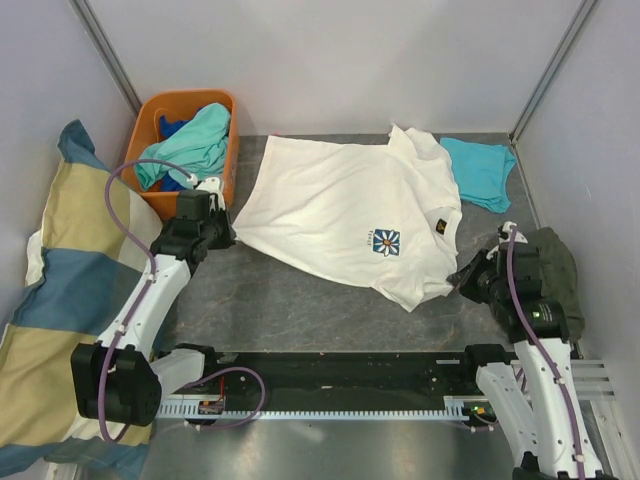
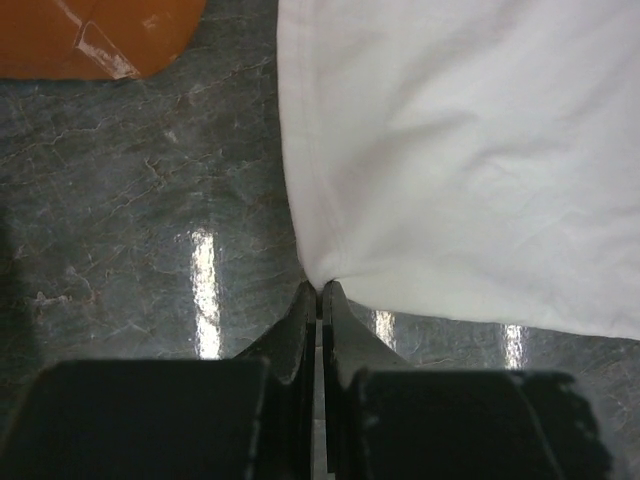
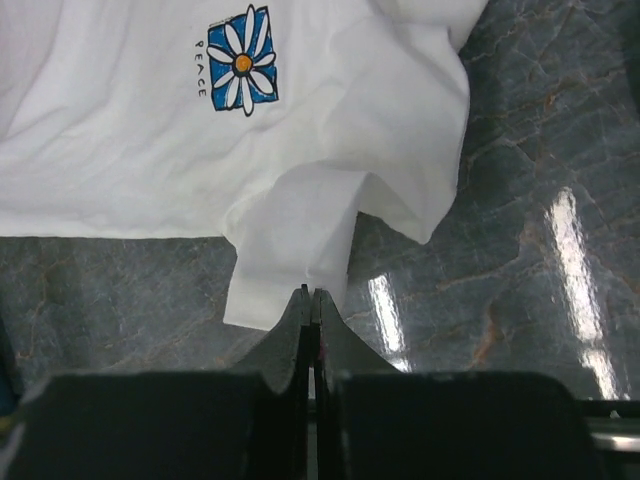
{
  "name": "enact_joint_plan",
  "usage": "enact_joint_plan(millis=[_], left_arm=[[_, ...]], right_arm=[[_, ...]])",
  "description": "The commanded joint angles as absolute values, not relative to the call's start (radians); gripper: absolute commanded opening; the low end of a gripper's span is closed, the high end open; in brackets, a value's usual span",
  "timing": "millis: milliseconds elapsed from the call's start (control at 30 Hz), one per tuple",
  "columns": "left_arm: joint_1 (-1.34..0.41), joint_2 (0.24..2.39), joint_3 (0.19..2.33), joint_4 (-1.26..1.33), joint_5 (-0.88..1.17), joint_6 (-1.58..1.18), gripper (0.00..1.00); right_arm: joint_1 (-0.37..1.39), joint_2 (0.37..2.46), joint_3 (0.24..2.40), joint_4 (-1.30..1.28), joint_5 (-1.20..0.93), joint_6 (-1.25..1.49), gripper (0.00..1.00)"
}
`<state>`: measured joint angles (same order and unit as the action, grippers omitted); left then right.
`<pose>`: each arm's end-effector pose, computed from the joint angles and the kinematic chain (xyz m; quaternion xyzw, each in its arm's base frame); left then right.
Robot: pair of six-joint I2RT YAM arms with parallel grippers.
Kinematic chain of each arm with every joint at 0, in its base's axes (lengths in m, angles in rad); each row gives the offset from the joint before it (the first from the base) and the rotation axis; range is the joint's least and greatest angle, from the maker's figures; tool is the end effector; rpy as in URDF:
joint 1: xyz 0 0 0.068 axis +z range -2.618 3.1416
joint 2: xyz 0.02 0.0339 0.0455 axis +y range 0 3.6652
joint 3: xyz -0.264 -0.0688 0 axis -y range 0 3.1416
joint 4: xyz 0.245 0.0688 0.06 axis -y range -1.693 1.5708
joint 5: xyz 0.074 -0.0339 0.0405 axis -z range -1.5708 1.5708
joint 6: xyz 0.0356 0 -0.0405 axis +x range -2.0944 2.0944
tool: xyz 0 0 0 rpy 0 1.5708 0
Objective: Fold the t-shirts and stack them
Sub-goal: Fold the tshirt
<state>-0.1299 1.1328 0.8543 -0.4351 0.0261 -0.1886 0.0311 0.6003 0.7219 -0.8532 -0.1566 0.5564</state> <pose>0.2408 -0.0324 0.2712 -0.0213 0.9092 -0.0776 0.4084 0.1191 0.0093 0.2790 0.2056 0.8875 0.1860 0.3681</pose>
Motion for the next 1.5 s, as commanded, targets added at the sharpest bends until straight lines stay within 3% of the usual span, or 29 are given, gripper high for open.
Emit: enact_joint_plan(millis=[0, 367, 800, 1467], left_arm=[[-0.11, 1.08, 0.839, -0.465, 0.003, -0.156, 0.02], [-0.081, 1.049, 0.81, -0.479, -0.022, -0.155, 0.02], [-0.026, 1.245, 0.965, -0.399, -0.005, -0.202, 0.02], [-0.012, 1.587, 1.206, -0.298, 0.06, -0.227, 0.02]], right_arm=[[0.037, 0.546, 0.801, -1.041, -0.106, 0.584, 0.0], [0.037, 0.519, 0.776, -1.069, -0.052, 0.58, 0.0], [0.037, 0.564, 0.721, -0.899, 0.029, 0.598, 0.0], [0.037, 0.873, 0.779, -0.531, 0.199, 0.621, 0.0]])
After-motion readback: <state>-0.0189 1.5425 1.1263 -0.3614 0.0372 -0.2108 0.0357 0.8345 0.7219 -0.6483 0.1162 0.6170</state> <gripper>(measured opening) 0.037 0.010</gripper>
